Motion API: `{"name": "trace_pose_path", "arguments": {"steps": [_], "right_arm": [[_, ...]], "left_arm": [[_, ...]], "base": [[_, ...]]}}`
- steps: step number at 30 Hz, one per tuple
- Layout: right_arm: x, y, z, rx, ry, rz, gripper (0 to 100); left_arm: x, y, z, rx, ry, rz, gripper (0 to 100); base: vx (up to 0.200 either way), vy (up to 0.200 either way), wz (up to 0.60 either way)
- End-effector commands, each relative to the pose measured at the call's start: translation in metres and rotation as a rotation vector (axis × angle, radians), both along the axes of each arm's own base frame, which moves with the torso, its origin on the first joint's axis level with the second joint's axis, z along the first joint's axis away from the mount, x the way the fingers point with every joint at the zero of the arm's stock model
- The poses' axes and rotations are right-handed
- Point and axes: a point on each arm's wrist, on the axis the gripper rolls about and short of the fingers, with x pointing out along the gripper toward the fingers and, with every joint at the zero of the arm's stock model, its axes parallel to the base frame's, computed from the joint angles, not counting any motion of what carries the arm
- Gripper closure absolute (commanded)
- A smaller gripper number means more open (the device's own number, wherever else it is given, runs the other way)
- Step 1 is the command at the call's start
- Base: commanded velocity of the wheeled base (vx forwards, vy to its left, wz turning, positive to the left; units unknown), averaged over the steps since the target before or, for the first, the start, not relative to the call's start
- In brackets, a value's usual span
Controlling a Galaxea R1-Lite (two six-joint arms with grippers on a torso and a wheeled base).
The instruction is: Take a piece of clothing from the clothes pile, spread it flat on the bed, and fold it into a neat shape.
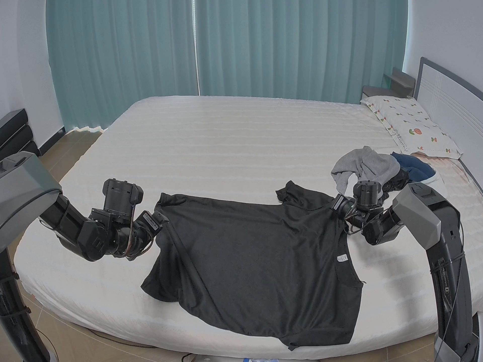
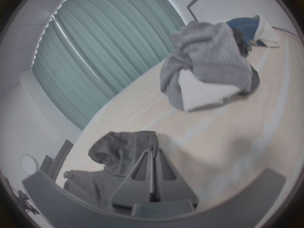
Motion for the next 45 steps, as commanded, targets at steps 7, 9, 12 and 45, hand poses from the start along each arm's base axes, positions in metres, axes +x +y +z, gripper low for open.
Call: {"name": "trace_pose_path", "arguments": {"steps": [7,9,12,45], "right_arm": [[0.024,-0.008,0.024,-0.021,-0.139,-0.049,100],[0.028,-0.01,0.021,-0.042,-0.152,-0.051,0],[0.027,-0.01,0.012,-0.05,-0.131,-0.06,0],[-0.281,-0.021,0.032,0.108,0.281,0.148,0]], "left_arm": [[-0.004,0.002,-0.024,0.026,0.078,-0.003,0],[-0.008,0.002,-0.028,0.032,0.094,-0.005,0],[-0.012,0.003,-0.032,0.046,0.111,-0.016,0],[-0.072,0.002,-0.039,0.088,0.168,-0.112,0]], "base": [[0.0,0.0,0.0],[0.0,0.0,0.0],[0.0,0.0,0.0],[-0.061,0.0,0.0]]}}
